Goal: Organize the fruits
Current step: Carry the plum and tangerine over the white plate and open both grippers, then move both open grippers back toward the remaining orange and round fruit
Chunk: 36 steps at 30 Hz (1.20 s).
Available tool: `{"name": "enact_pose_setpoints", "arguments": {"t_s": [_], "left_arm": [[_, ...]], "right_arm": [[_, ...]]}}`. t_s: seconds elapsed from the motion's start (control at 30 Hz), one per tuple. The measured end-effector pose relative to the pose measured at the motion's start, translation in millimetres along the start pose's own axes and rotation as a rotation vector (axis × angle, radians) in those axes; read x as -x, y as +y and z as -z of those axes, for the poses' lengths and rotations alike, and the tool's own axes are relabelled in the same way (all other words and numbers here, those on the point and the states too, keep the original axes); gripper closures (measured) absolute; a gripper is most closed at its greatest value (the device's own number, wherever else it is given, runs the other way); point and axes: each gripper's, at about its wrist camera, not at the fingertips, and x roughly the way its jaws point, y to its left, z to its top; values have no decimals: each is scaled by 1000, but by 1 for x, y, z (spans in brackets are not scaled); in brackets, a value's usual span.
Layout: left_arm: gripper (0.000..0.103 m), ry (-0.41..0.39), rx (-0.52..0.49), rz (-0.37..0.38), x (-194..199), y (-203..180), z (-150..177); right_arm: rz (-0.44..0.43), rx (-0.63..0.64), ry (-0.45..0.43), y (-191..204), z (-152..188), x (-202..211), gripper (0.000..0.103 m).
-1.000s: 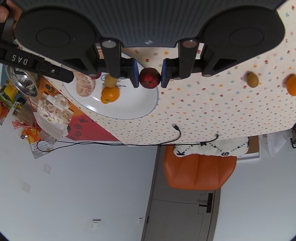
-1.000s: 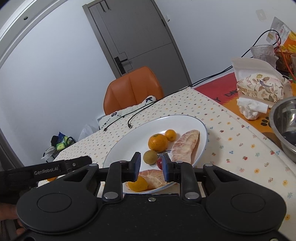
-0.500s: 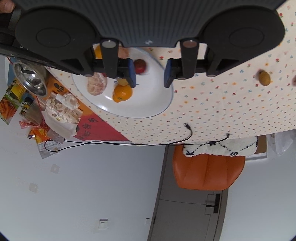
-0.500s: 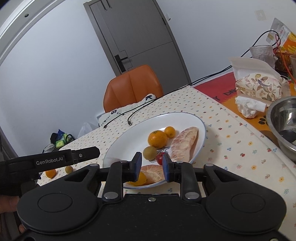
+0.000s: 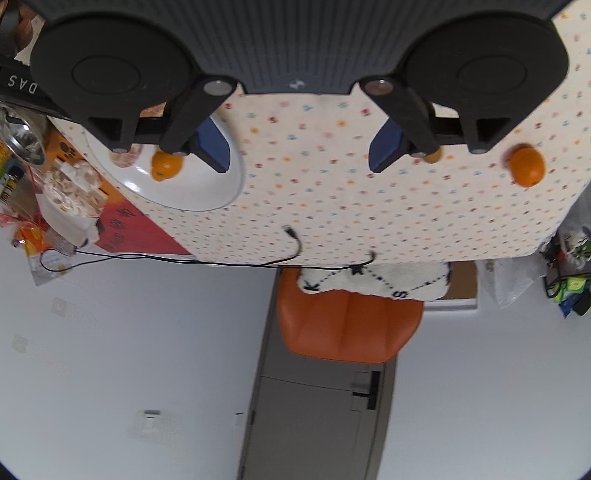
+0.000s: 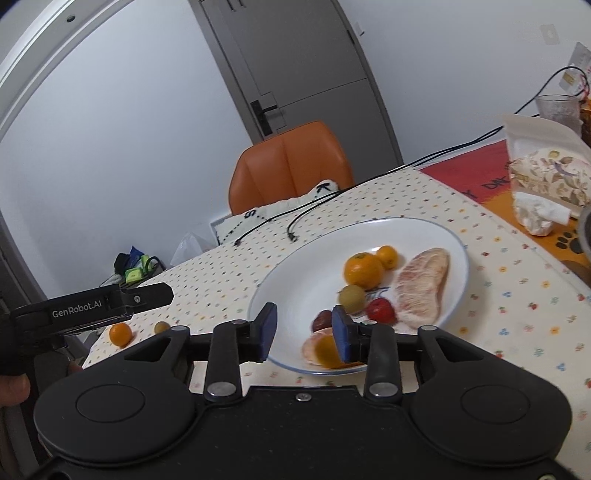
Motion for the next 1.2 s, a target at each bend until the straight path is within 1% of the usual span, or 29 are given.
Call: {"name": "enact_pose_setpoints", "arguments": {"t_s": [0.07, 0.13, 0.27, 0.33, 0.47, 0.67, 0.73, 0.83, 1.0, 1.2], "left_arm": [[21, 4, 10, -19, 2, 8, 0], [20, 5, 17, -32, 5, 15, 0], [19, 5, 28, -46, 12, 27, 1], [17, 7, 32, -53, 14, 31, 2], [14, 14, 38, -63, 20, 41, 3], [14, 17, 39, -70, 29, 53, 6], [14, 14, 41, -74, 32, 58, 7], [14, 15, 49, -79, 36, 66, 7], [14, 29, 54, -80, 43, 80, 8], [14, 28, 39, -83, 51, 92, 8]], "right_arm": [[-9, 13, 0, 7, 0, -1, 61], [-18, 27, -4, 13, 1, -3, 51], [-32, 47, 4, 24, 2, -5, 48], [-36, 54, 7, 29, 3, -7, 44], [-47, 66, 14, 40, 4, -8, 39], [-57, 89, 13, 55, 6, -10, 25], [-56, 93, 10, 60, 6, -9, 14], [-43, 99, 0, 67, 6, -9, 2], [-35, 97, 9, 76, 6, -13, 0], [-49, 114, 19, 91, 8, -17, 0]]}}
